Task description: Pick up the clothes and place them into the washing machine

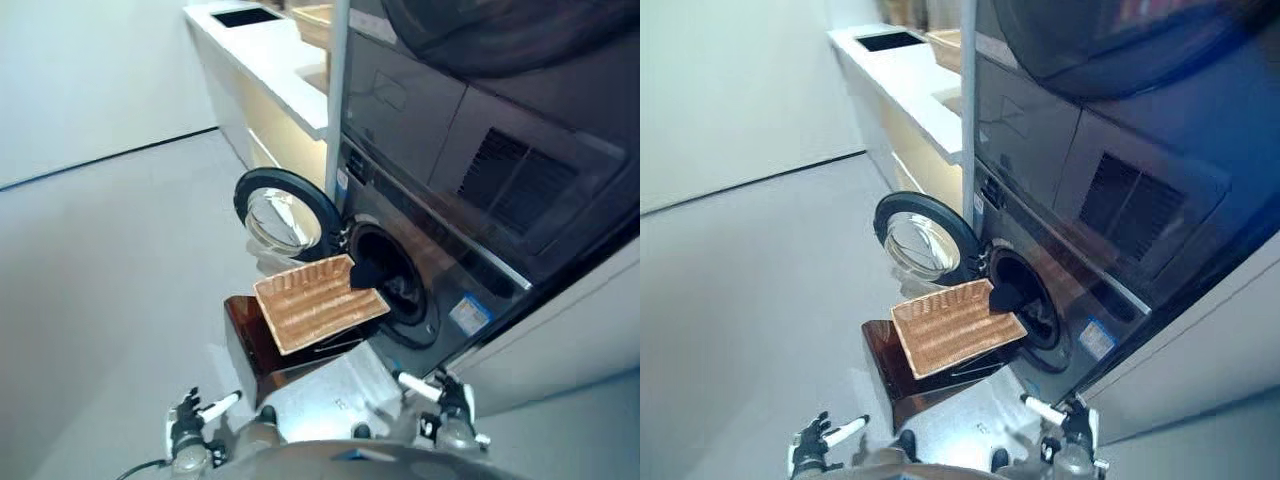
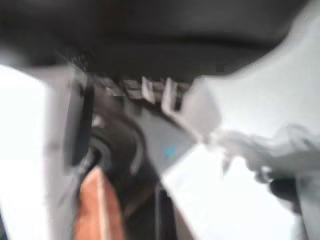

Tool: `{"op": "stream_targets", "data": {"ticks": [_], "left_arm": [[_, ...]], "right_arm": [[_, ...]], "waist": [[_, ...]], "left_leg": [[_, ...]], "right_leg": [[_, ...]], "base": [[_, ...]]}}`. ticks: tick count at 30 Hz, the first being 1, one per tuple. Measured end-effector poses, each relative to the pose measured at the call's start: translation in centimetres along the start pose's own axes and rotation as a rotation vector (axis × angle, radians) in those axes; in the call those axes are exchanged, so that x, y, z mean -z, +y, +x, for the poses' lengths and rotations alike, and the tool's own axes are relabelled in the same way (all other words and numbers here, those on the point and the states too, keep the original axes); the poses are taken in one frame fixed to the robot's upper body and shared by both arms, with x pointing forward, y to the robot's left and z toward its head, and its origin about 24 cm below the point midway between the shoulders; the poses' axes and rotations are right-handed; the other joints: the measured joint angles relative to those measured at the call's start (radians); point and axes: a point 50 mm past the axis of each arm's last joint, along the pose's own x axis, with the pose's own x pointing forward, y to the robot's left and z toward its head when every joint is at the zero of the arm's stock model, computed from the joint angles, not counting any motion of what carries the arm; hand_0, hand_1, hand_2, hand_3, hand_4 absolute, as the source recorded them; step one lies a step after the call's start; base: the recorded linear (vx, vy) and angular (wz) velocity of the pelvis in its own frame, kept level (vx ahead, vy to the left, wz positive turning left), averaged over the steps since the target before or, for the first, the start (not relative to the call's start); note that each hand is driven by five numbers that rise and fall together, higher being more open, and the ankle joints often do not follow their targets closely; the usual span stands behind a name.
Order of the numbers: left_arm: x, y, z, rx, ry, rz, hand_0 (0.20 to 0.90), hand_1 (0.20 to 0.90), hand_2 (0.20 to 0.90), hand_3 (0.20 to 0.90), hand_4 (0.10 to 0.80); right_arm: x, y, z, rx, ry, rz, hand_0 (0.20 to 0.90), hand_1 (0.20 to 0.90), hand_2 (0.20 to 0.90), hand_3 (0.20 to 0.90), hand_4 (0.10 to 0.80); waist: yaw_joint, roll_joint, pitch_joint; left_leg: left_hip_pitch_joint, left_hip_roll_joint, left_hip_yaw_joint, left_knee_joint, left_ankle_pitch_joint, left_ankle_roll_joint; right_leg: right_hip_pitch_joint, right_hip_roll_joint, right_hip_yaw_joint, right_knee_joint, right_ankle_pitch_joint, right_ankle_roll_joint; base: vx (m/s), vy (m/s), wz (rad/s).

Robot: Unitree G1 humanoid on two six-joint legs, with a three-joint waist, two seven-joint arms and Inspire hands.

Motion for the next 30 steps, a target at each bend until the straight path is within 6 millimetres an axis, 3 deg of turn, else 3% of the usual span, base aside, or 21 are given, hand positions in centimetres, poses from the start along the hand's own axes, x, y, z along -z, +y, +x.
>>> {"op": "stream_targets", "data": {"ticks": [2,3,5,6,8,9,11,13,14,16,18,21,26,29,30], "left_arm": [[-0.5,-0.1,0.2,0.012,-0.013,0.015,0.900,0.900,0.900,0.900,0.800],[-1.1,-0.3,0.4,0.021,-0.030,0.017,0.900,0.900,0.900,0.900,0.800],[-1.9,-0.4,0.6,0.019,-0.057,0.013,0.900,0.900,0.900,0.900,0.800],[-2.7,-0.5,0.8,0.021,-0.085,0.010,0.900,0.900,0.900,0.900,0.800],[-3.2,-0.7,0.8,0.036,-0.108,0.033,0.900,0.900,0.900,0.900,0.800],[-3.5,-0.6,0.9,0.039,-0.120,0.046,0.900,0.900,0.900,0.900,0.800],[-3.4,-0.4,1.0,0.032,-0.118,0.048,0.900,0.900,0.900,0.900,0.800],[-3.4,-0.4,1.0,0.028,-0.117,0.047,0.900,0.900,0.900,0.900,0.800],[-3.5,-0.5,1.0,0.029,-0.120,0.046,0.900,0.900,0.900,0.900,0.800],[-3.5,-0.5,1.0,0.031,-0.122,0.047,0.900,0.900,0.900,0.900,0.800],[-3.2,-0.6,0.8,0.031,-0.116,0.041,0.900,0.900,0.900,0.900,0.800],[-1.8,-0.9,0.2,0.040,-0.080,0.032,0.900,0.900,0.900,0.900,0.800],[-1.4,-0.9,0.1,0.040,-0.070,0.029,0.900,0.900,0.900,0.900,0.800],[-2.2,-1.2,0.2,0.043,-0.094,-0.005,0.900,0.900,0.900,0.900,0.800],[-3.3,-1.6,0.2,0.047,-0.137,-0.036,0.900,0.900,0.900,0.900,0.800]], "right_arm": [[0.1,0.9,-0.2,-0.015,0.023,0.036,0.900,0.900,0.900,0.900,0.800],[0.2,1.1,-0.3,-0.015,0.032,0.062,0.900,0.900,0.900,0.900,0.800],[-0.1,1.3,-0.2,-0.017,0.028,0.075,0.900,0.900,0.900,0.900,0.800],[-1.8,2.0,0.2,-0.030,-0.008,0.108,0.900,0.900,0.900,0.900,0.800],[-3.7,2.5,0.4,-0.049,-0.067,0.131,0.900,0.900,0.900,0.900,0.800],[-4.5,2.9,0.6,-0.057,-0.085,0.135,0.900,0.900,0.900,0.900,0.800],[-6.3,3.5,0.8,-0.072,-0.125,0.145,0.900,0.900,0.900,0.900,0.800],[-7.6,3.7,0.9,-0.076,-0.153,0.162,0.900,0.900,0.900,0.900,0.800],[-8.3,3.7,1.0,-0.071,-0.167,0.178,0.900,0.900,0.900,0.900,0.800],[-8.4,3.2,1.2,-0.056,-0.162,0.199,0.900,0.900,0.900,0.900,0.800],[-7.8,2.6,1.3,-0.039,-0.140,0.197,0.900,0.900,0.900,0.900,0.800],[-7.8,1.6,1.6,-0.012,-0.137,0.204,0.900,0.900,0.900,0.900,0.800],[-7.8,1.0,1.8,0.020,-0.118,0.299,0.900,0.900,0.900,0.900,0.800],[-8.5,1.3,1.7,0.023,-0.127,0.383,0.900,0.900,0.900,0.900,0.800],[-10.1,2.0,1.6,0.016,-0.154,0.507,0.900,0.900,0.900,0.900,0.800]], "waist": [[0.010,-0.023,-0.002],[0.024,-0.037,-0.008],[0.026,-0.053,-0.012],[0.027,-0.054,0.025],[0.021,-0.042,0.054],[0.026,-0.051,0.067],[0.025,-0.047,0.081],[0.024,-0.042,0.087],[0.022,-0.035,0.095],[0.015,-0.028,0.099],[0.015,-0.024,0.097],[0.024,0.003,0.071],[0.020,0.012,0.054],[0.022,0.016,0.051],[0.020,0.023,0.054]], "left_leg": [[-0.003,-0.030,0.027,0.029,-0.007,0.014],[-0.012,-0.046,0.035,0.034,-0.032,0.036],[-0.017,-0.074,0.043,0.029,-0.026,0.050],[-0.012,-0.088,0.043,0.025,-0.019,0.082],[-0.010,-0.088,0.045,0.023,-0.005,0.104],[-0.009,-0.095,0.049,0.018,-0.006,0.112],[0.008,-0.104,0.043,-0.019,0.001,0.123],[0.006,-0.107,0.041,-0.040,0.004,0.123],[0.006,-0.107,0.039,-0.046,0.006,0.122],[0.007,-0.113,0.003,-0.058,0.016,0.107],[0.027,-0.107,-0.014,-0.085,0.029,0.086],[0.017,-0.081,-0.023,-0.093,0.036,0.066],[-0.001,-0.068,-0.056,-0.078,0.044,0.052],[-0.025,-0.072,-0.066,-0.078,0.055,0.048],[-0.062,-0.074,-0.068,-0.071,0.063,0.051]], "right_leg": [[0.044,-0.038,-0.017,-0.066,-0.005,0.024],[0.019,-0.069,-0.027,-0.035,-0.017,0.042],[-0.005,-0.094,-0.020,0.022,-0.020,0.047],[-0.116,-0.105,-0.008,0.233,-0.022,0.072],[-0.205,-0.108,0.002,0.389,0.017,0.082],[-0.239,-0.127,0.000,0.437,0.017,0.082],[-0.246,-0.138,-0.085,0.325,-0.005,0.064],[-0.245,-0.136,-0.121,0.173,0.006,0.066],[-0.230,-0.139,-0.136,0.052,0.045,0.078],[-0.177,-0.133,-0.100,-0.065,0.148,0.108],[-0.146,-0.125,-0.121,-0.089,0.203,0.065],[-0.135,-0.100,-0.144,-0.104,0.202,0.056],[-0.131,-0.091,-0.183,-0.094,0.184,0.033],[-0.163,-0.097,-0.193,-0.065,0.171,0.033],[-0.207,-0.102,-0.194,-0.041,0.166,0.033]], "base": [[0.295,0.227,-0.06],[0.197,0.203,-0.01],[0.072,0.168,0.10],[0.021,0.191,0.07],[0.062,0.151,0.03],[0.172,0.085,-0.01],[0.208,-0.006,-0.09],[0.185,-0.100,-0.01],[0.183,-0.085,0.20],[0.224,-0.073,0.51],[0.140,-0.069,0.50],[0.072,-0.076,0.19],[0.016,-0.042,0.24],[-0.181,0.007,0.15],[-0.143,0.020,0.03]]}}
